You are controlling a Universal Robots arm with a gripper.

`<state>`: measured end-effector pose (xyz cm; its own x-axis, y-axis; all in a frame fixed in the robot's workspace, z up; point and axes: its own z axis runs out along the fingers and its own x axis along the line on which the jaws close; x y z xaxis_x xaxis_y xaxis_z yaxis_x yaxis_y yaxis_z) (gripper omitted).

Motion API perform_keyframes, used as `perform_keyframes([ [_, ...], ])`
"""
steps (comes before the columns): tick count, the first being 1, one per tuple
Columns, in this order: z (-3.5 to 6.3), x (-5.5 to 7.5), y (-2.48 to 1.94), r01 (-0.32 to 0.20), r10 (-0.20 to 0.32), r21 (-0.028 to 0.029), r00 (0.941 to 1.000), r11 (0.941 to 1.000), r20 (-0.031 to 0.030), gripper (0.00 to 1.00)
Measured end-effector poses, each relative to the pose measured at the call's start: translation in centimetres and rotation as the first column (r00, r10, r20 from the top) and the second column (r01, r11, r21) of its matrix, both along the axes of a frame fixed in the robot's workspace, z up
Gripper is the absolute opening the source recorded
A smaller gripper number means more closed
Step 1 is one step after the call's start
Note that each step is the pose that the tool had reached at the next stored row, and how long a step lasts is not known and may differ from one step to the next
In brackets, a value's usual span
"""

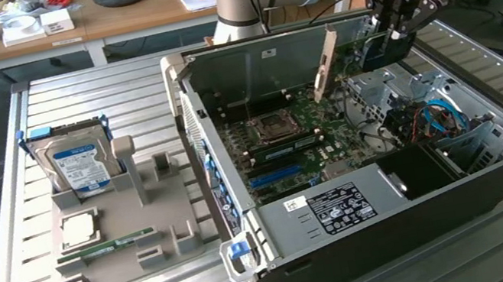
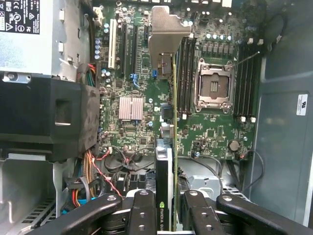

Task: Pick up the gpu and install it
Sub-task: 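Insert the gpu into the slot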

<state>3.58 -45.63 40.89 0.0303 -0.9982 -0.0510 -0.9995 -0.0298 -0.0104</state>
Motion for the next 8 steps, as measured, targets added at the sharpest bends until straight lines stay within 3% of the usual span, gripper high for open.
perform_keyframes([
  [8,-0.01,0.00,0.00,0.006,-0.006,0.0000,1.0000,1.0000,0.0000,0.27],
])
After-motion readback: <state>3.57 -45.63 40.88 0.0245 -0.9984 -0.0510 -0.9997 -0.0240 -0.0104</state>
